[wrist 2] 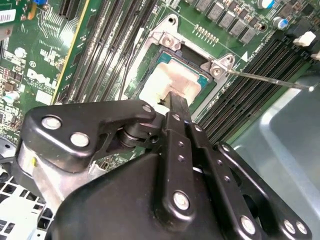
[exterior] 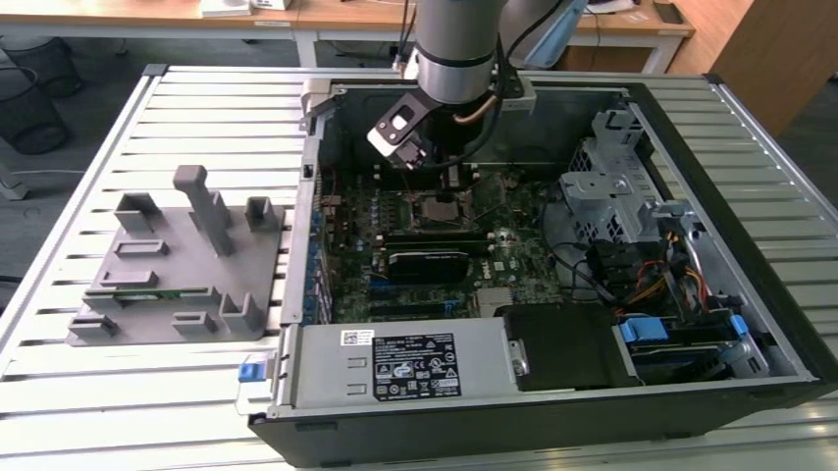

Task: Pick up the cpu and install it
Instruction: 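Place the cpu into insertion slot, then close the cpu cover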

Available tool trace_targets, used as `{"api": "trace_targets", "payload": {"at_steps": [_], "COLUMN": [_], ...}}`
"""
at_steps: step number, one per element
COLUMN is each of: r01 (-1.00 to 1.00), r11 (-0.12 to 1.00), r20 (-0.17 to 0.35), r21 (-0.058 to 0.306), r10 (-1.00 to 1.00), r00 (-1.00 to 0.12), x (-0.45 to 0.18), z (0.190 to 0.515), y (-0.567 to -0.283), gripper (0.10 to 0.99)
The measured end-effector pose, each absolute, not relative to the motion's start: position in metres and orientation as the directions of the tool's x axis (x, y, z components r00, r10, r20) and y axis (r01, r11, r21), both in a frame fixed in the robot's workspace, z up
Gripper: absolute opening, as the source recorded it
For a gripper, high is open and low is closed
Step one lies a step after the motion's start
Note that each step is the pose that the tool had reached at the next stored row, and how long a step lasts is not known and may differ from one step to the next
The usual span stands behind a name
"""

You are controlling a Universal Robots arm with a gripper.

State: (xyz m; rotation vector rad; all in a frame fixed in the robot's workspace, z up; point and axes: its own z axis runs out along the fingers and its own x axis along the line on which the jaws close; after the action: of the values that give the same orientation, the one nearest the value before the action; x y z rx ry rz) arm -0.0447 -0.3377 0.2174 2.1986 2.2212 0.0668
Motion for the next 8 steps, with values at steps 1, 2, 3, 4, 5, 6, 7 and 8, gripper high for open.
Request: {"api": "trace_targets", "payload": {"at_steps": [1, 2, 3, 4, 5, 6, 7, 8], "r01": [0.999, 0.999, 0.999, 0.999, 0.999, 0.999, 0.999, 0.999], "r11": [0.010, 0.010, 0.010, 0.010, 0.010, 0.010, 0.010, 0.010], "r20": [0.019, 0.019, 0.019, 0.019, 0.019, 0.019, 0.019, 0.019], "r21": [0.041, 0.041, 0.041, 0.041, 0.041, 0.041, 0.041, 0.041], "r10": [1.000, 1.000, 1.000, 1.000, 1.000, 1.000, 1.000, 1.000], "r00": [-0.011, -0.011, -0.011, -0.011, -0.010, -0.011, -0.011, -0.011], "x": [-0.0439, -0.0434, -0.0433, -0.0433, -0.0433, -0.0433, -0.0433, -0.0432], "z": [0.2174, 0.2174, 0.2175, 0.2180, 0.2189, 0.2201, 0.2215, 0.2231], "y": [-0.3377, -0.3377, -0.3377, -0.3377, -0.3377, -0.3377, -0.3377, -0.3377], "gripper": [0.106, 0.106, 0.106, 0.106, 0.106, 0.106, 0.106, 0.106]}}
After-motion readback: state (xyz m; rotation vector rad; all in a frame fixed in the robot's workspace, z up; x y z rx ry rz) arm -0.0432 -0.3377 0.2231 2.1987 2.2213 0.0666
